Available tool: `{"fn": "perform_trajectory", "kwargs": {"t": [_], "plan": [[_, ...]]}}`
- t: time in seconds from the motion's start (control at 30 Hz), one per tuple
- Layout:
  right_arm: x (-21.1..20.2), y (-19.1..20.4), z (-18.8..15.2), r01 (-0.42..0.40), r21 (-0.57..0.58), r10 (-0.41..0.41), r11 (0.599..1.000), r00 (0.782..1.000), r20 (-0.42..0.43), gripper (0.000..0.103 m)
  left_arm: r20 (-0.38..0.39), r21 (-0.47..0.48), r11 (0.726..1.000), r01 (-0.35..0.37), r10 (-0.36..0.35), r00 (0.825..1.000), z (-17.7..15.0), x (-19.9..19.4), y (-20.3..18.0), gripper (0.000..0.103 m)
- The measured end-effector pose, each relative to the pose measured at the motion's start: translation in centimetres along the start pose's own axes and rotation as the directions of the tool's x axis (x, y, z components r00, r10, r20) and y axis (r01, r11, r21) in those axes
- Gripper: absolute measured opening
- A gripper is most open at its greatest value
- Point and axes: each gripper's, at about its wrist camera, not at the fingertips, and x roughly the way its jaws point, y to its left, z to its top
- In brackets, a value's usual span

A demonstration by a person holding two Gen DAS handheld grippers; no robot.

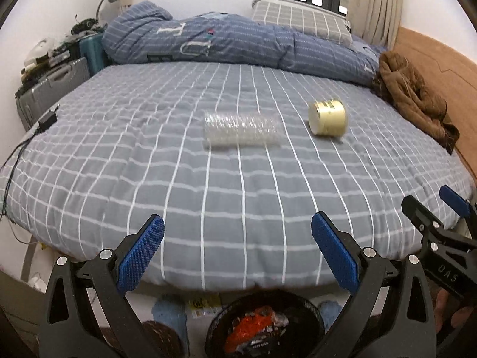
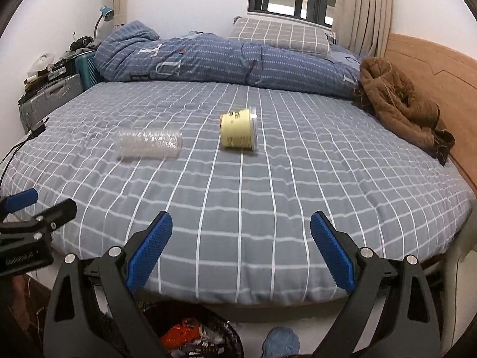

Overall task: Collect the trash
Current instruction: 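Move both tools back over the bed toward the bubble wrap and yellow cup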

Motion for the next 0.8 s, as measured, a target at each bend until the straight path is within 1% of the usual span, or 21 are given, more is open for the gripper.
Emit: {"fn": "perform_trajectory", "kwargs": {"t": [0.2,0.3,0.53,0.8], "plan": [[2.4,0.0,2.0,0.01,-0.001,-0.01,1.0,1.0,0.006,0.09,0.014,-0.011,1.0,-0.015,0.015,1.0,2.6,1.9,0.3,0.097],[3.7,0.3,2.8,0.009,-0.008,-0.009,1.0,1.0,-0.002,0.09,0.016,-0.014,0.999,-0.033,0.033,0.999,3.5,3.2,0.5,0.097],[6.9,1.1,4.7,0.008,-0.03,-0.008,1.0,1.0,-0.006,0.09,-0.013,-0.019,0.999,-0.037,0.037,0.999,5.4,6.6,0.8,0.097],[11.2,0.3,7.1,0.016,-0.019,-0.016,1.0,0.999,-0.03,0.09,-0.034,0.003,1.0,-0.028,0.028,0.999,7.8,10.7,-0.3,0.097]]}}
